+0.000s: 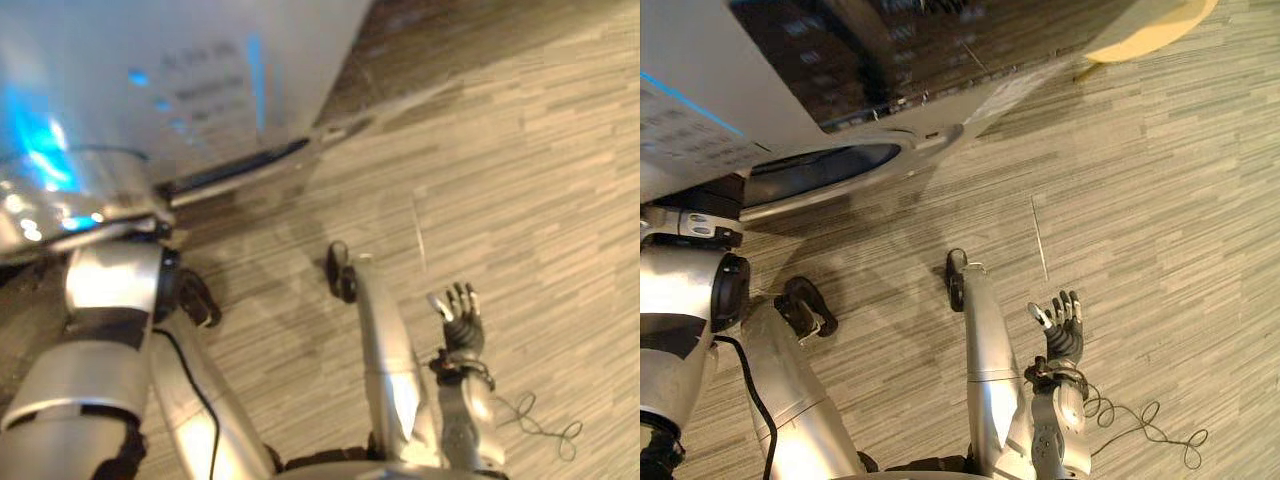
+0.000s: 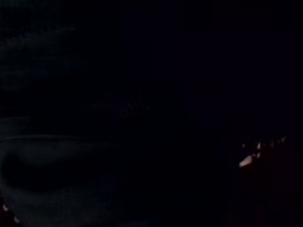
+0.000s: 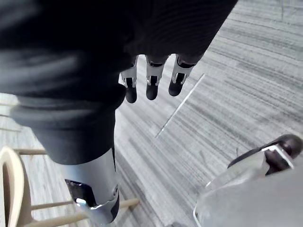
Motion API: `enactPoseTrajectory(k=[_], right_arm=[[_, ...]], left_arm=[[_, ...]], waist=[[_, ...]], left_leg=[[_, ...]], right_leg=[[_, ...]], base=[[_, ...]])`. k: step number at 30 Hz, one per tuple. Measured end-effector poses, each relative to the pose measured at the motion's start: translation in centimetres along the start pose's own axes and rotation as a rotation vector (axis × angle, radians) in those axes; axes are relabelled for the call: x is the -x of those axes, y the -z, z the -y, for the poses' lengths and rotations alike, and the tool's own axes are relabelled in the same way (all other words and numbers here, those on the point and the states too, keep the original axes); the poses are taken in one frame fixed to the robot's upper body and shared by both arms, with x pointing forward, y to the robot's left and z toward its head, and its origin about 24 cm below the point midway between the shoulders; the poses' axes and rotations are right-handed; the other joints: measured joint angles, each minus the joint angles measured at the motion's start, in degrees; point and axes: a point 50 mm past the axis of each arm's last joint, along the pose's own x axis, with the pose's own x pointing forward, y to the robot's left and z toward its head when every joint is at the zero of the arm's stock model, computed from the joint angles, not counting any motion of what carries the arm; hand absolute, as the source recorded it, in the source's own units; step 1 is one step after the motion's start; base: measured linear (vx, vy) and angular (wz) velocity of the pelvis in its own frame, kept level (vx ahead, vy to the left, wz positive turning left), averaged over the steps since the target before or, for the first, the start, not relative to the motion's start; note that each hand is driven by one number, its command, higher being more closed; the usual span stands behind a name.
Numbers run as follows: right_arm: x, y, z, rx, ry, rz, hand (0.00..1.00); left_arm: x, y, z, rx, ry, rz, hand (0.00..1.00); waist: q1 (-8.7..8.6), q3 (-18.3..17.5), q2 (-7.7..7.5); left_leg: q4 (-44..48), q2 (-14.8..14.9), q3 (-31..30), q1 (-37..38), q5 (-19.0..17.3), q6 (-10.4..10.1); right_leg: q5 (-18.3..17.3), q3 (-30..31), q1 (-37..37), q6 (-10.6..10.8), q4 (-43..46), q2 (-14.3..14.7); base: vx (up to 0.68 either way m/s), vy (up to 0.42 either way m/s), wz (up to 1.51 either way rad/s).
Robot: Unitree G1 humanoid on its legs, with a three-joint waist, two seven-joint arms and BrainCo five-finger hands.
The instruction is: Pick up the laundry basket with both hands and put the clothes into the washing machine.
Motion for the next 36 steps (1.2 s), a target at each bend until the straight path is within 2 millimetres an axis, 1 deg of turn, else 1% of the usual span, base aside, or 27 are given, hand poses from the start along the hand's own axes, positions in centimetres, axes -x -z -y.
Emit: enactPoseTrajectory(k=[1, 2, 3, 5, 8, 10, 11, 16, 20, 25, 28, 31, 33, 34, 35, 36], right_arm=[[0.1, -0.1, 0.4, 0.000, 0.012, 0.002, 0.00], [0.2, -0.2, 1.1, -0.005, 0.030, 0.006, 0.00], [0.4, -0.3, 1.5, -0.009, 0.041, 0.012, 0.00], [0.6, -0.3, 1.6, -0.015, 0.039, 0.015, 0.00], [0.6, -0.4, 1.2, -0.020, 0.010, 0.025, 0.00], [0.6, -0.4, 1.1, -0.029, -0.004, 0.023, 0.00], [0.6, -0.4, 1.1, -0.033, -0.006, 0.022, 0.00], [0.7, -0.1, 1.3, -0.047, -0.002, 0.007, 0.00], [1.1, 0.4, 1.7, -0.049, 0.000, -0.020, 0.00], [1.1, 0.5, 1.7, -0.052, 0.002, -0.025, 0.00], [1.1, 0.6, 1.8, -0.054, 0.004, -0.028, 0.00], [1.1, 0.7, 1.8, -0.053, 0.003, -0.036, 0.00], [1.1, 0.8, 1.7, -0.052, 0.002, -0.046, 0.00], [1.1, 0.8, 1.8, -0.050, 0.002, -0.050, 0.00], [1.1, 0.8, 1.8, -0.048, 0.003, -0.052, 0.00], [1.1, 0.7, 1.8, -0.048, 0.001, -0.052, 0.00]], left_arm=[[0.0, -0.3, -0.1, -0.017, 0.001, 0.016, 1.00], [-0.1, -0.8, -0.2, -0.063, -0.011, 0.058, 0.00], [-0.2, -1.4, -0.1, -0.115, -0.016, 0.101, 0.00], [0.0, -1.7, 0.3, -0.200, -0.007, 0.149, 0.00], [0.2, -1.8, 1.0, -0.319, 0.030, 0.188, 0.00], [0.3, -1.6, 1.3, -0.368, 0.058, 0.189, 0.00], [0.3, -1.4, 1.6, -0.401, 0.099, 0.181, 0.00], [0.3, 0.1, 2.3, -0.579, 0.238, 0.130, 0.00], [0.3, 0.6, 2.2, -0.630, 0.252, 0.112, 0.00], [0.2, 0.9, 2.1, -0.640, 0.266, 0.090, 0.00], [0.0, 1.0, 1.7, -0.649, 0.277, 0.069, 0.00], [0.2, 2.0, 1.0, -0.662, 0.307, 0.017, 0.00], [0.6, 3.5, 0.1, -0.667, 0.313, -0.051, 0.00], [1.2, 4.7, -0.5, -0.665, 0.327, -0.098, 0.00], [1.5, 5.5, -0.7, -0.672, 0.339, -0.123, 0.00], [2.5, 7.2, -0.9, -0.675, 0.373, -0.196, 0.00]], waist=[[-0.03, 0.0, 0.00], [-0.06, 0.0, 0.00], [-0.11, 0.0, 0.01], [-0.17, 0.0, 0.01], [-0.21, 0.0, 0.01], [-0.26, 0.0, 0.01], [-0.26, 0.0, 0.01], [-0.18, 0.0, 0.03], [-0.06, 0.0, 0.10], [0.05, -0.1, 0.16], [0.01, -0.1, 0.18], [-0.02, -0.1, 0.25], [-0.02, -0.1, 0.35], [-0.04, -0.4, 0.90], [-0.02, -0.5, 1.16], [0.14, -0.9, 1.96]], left_leg=[[0.2, 0.0, 0.0, -0.2, 0.0, 0.0], [0.4, 0.0, -0.2, -0.7, 0.0, 0.0], [0.6, -0.1, -0.3, -1.1, 0.0, 0.0], [0.8, -0.1, -0.6, -1.5, 0.0, 0.0], [1.1, -0.3, -1.1, -2.0, 0.0, 0.0], [1.1, -0.7, -1.4, -2.0, 0.0, 0.0], [1.0, -0.9, -1.6, -2.1, 0.1, -0.1], [0.8, -1.1, -1.8, -2.2, 0.3, -0.2], [0.6, -0.9, -1.9, -2.2, 0.3, -0.3], [0.4, -0.9, -2.0, -2.2, 0.4, -0.4], [0.2, -0.8, -2.1, -2.2, 0.5, -0.4], [-0.1, -0.8, -2.2, -2.0, 0.7, -0.5], [-0.5, -0.7, -2.3, -1.3, 0.7, -0.6], [-0.7, -0.7, -2.5, -1.1, 0.7, -0.6], [-0.8, -0.7, -2.6, -1.0, 0.7, -0.6], [-1.0, -0.7, -2.5, -0.7, 0.7, -0.6]], right_leg=[[0.0, 0.0, -0.3, 0.0, 0.3, 0.0], [0.0, 0.1, -0.8, 0.0, 0.6, 0.0], [0.0, 0.1, -1.2, -0.1, 0.8, 0.0], [0.0, -0.1, -1.2, -0.1, 0.9, 0.0], [0.0, -0.4, -1.2, -0.1, 1.0, -0.1], [0.0, -0.5, -1.2, -0.1, 1.1, -0.3], [0.0, -0.6, -1.2, -0.1, 1.2, -0.4], [0.0, -0.8, -1.1, -0.1, 1.1, -0.6], [0.2, -1.0, -0.9, -0.3, 0.5, -0.4], [0.4, -1.1, -0.9, -0.4, 0.3, -0.2], [0.4, -1.2, -0.9, -0.5, 0.2, -0.1], [0.5, -1.3, -0.7, -0.6, -0.1, -0.1], [0.5, -1.6, 0.1, -0.6, -0.5, 0.0], [0.5, -1.9, 0.7, -0.6, -0.9, 0.0], [0.5, -2.1, 0.9, -0.6, -1.1, 0.0], [0.5, -2.2, 1.3, -0.6, -1.5, 0.0]], base=[[-0.05, -0.045, -0.02], [-0.03, -0.030, -0.01], [0.00, 0.000, 0.00], [0.00, 0.000, 0.00], [-0.01, 0.001, 0.03], [-0.01, -0.003, 0.05], [-0.01, -0.008, 0.05], [0.00, -0.004, 0.02], [0.00, -0.001, -0.02], [0.00, 0.000, -0.01], [0.00, 0.000, 0.00], [0.00, 0.000, 0.00], [0.00, 0.000, 0.00], [0.00, 0.000, 0.00], [0.04, 0.014, 0.03], [0.00, 0.000, 0.00]])
